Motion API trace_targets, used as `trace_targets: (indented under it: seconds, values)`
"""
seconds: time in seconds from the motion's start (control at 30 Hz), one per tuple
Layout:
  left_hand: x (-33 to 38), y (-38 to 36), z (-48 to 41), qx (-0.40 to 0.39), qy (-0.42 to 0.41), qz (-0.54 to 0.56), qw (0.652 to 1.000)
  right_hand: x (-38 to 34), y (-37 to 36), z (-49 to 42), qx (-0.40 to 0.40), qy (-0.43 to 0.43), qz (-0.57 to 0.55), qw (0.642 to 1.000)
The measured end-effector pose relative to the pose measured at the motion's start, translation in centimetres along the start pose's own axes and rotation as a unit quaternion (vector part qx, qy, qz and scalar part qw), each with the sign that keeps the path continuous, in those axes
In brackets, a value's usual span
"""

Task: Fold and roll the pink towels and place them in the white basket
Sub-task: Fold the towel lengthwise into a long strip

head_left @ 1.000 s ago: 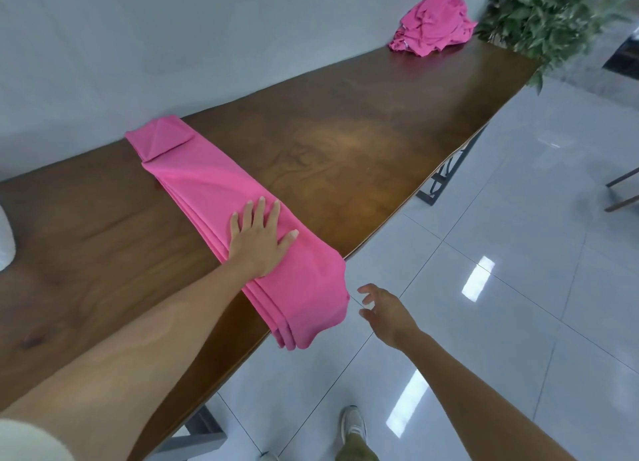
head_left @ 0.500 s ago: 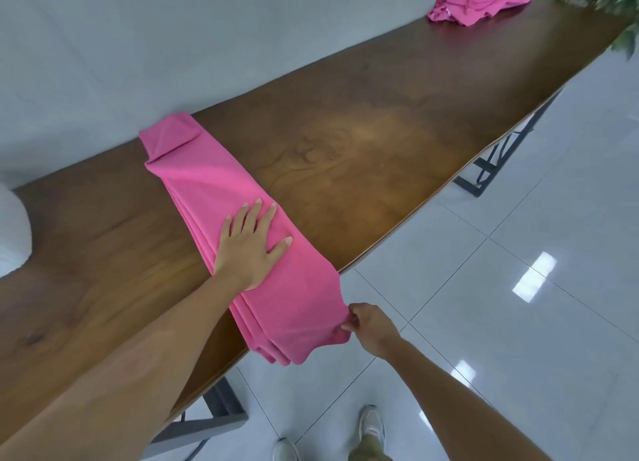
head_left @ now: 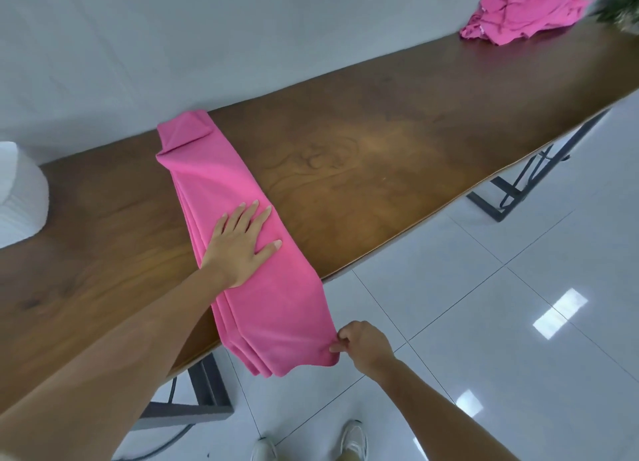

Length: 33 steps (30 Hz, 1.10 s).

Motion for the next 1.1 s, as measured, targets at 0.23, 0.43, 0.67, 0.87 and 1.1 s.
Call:
trace_targets:
  seconds: [0.23, 0.43, 0.67, 0.87, 1.1]
  values:
    - [0.9, -0.1, 1.5, 0.002, 0.012, -0.003, 1.0, 0.1, 2.1, 0.9, -0.012, 0.04, 0.057, 0.997]
    - [2.2, -0.2, 3.8, 0.001, 0.023, -0.007, 1.0, -1.8, 9.1, 3.2, 0.066, 0.133, 0.031, 0.988]
    - [3.5, -0.5, 6.3, 0.001, 0.035, -0.005, 0.999, -6.3, 16.0, 3.7, 0.185, 0.26, 0.021, 0.948]
    - [4.0, -0.4, 7.8, 0.001, 0.04, 0.035, 0.999, -8.6, 17.1, -0.2, 0.169, 0.299, 0.082, 0.936]
    - [1.4, 1.9, 6.2, 0.071, 0.081, 0.133, 0.985, -10.1, 18.3, -5.3, 0.149, 0.269, 0.134, 0.942]
Point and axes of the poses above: each hand's wrist, its own z-axis away from the middle knuckle, its own y-axis out of the back of the hand, x = y × z, the point moved 2 cm from there along -z, towards the middle knuckle, and after that the axes turned 7 degrees about y, right-handed, at the moved point
